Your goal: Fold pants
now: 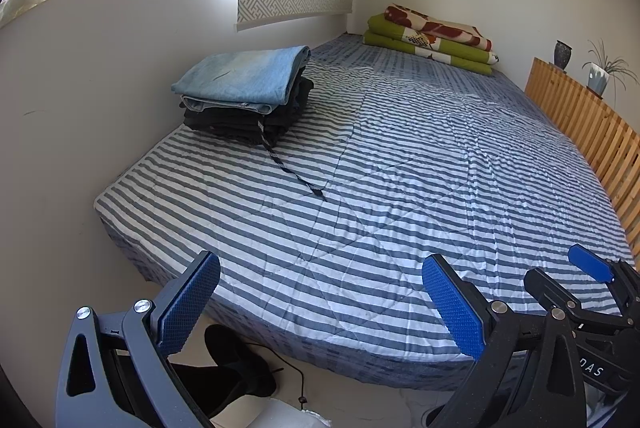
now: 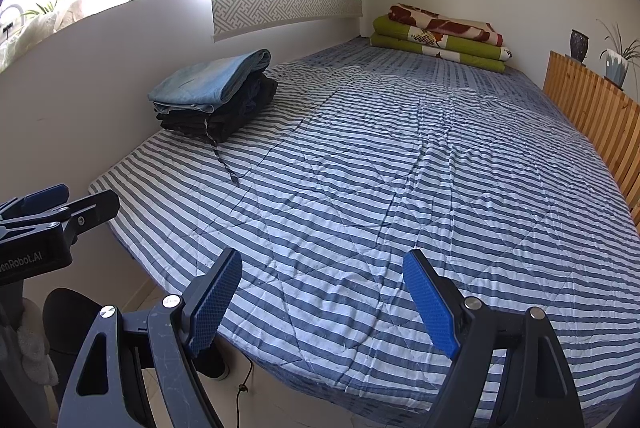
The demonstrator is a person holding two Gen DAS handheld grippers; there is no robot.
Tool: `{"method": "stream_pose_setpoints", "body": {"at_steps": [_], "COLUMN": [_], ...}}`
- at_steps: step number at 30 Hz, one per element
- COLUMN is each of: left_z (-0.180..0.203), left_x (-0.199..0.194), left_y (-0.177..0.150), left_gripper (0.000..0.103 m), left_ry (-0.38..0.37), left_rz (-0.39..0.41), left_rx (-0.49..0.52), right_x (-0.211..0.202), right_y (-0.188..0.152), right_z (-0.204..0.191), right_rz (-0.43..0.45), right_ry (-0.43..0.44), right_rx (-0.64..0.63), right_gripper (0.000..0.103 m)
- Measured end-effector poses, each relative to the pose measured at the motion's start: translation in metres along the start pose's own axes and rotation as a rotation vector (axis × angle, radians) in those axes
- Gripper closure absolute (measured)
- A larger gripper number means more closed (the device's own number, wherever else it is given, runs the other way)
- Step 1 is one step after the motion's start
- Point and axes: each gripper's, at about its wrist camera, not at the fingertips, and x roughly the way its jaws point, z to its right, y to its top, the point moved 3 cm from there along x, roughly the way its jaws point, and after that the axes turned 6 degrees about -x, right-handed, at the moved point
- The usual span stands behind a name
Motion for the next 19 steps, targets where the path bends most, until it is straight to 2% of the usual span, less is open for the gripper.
{"method": "stream_pose_setpoints", "body": {"at_steps": [19], "left_z": [0.0024], "left_x": [0.0053], "left_y": [0.0009], "left_gripper": [0.001], "left_ry": [0.006], "left_rz": [-0.002], "left_rx": [0.003], "right_x": [0.0049], "right_y": [-0.0051], "right_z": [0.0002], "right_rz": [-0.009], "right_ry": [-0.001], "right_rx": [-0.005], "right_gripper": [0.024]}}
